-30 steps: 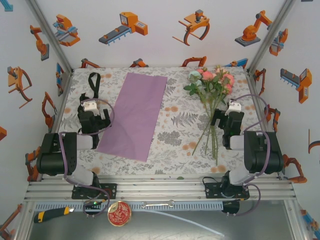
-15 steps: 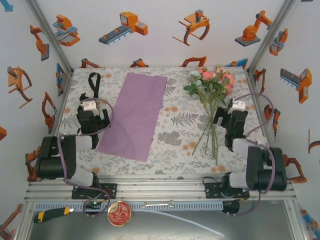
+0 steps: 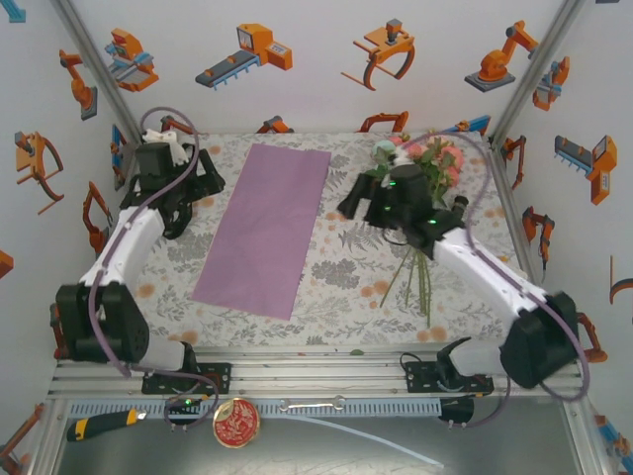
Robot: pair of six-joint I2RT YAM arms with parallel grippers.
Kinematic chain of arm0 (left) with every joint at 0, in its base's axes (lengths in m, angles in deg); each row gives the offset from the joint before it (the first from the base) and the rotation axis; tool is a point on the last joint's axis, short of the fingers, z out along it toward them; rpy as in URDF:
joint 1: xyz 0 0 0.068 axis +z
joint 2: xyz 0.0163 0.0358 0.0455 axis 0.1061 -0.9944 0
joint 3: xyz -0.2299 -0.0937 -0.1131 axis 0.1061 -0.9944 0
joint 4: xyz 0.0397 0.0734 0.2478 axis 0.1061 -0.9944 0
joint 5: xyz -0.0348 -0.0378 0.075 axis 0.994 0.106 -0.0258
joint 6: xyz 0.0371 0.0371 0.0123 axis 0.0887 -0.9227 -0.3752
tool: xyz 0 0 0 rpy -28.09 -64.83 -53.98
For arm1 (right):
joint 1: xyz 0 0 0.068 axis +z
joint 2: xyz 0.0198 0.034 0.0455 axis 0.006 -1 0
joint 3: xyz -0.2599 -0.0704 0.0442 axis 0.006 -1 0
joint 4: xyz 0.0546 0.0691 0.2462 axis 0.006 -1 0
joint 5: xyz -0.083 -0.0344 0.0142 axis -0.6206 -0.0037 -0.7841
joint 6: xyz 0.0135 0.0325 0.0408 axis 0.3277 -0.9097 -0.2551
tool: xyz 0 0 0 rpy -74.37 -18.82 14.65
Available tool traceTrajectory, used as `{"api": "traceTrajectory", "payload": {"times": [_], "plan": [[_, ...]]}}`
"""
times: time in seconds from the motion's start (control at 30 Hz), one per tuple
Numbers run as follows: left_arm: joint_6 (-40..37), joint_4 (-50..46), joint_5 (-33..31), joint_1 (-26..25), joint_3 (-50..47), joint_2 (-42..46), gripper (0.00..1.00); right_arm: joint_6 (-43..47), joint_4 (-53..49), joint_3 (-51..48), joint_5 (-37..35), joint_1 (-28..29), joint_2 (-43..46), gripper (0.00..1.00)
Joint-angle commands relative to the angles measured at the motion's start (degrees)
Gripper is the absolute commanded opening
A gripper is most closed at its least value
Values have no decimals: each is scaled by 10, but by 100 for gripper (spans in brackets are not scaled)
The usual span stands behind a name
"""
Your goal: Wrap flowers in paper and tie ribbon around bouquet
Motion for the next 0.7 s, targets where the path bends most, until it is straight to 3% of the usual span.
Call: {"api": "traceTrajectory", "payload": {"times": [0.0, 0.23, 0.27, 0.37, 0.47, 0.67], "plan": [[-33, -120, 35, 1, 39, -83, 82, -48, -33, 61, -9, 62, -91, 88], [-108, -136, 58, 0, 124, -223, 71, -44, 14, 107, -56, 113, -240, 86], [-112, -139, 59, 1, 138, -240, 69, -41, 25, 104, -58, 115, -252, 83], [-122, -162, 65, 1, 179, -286, 59, -38, 47, 101, -41, 116, -287, 58], [-126, -165, 70, 3, 194, -309, 52, -40, 46, 107, -29, 118, -309, 52], [-120, -184, 111, 12, 245, -360, 52, -40, 50, 122, -17, 119, -339, 49]]}}
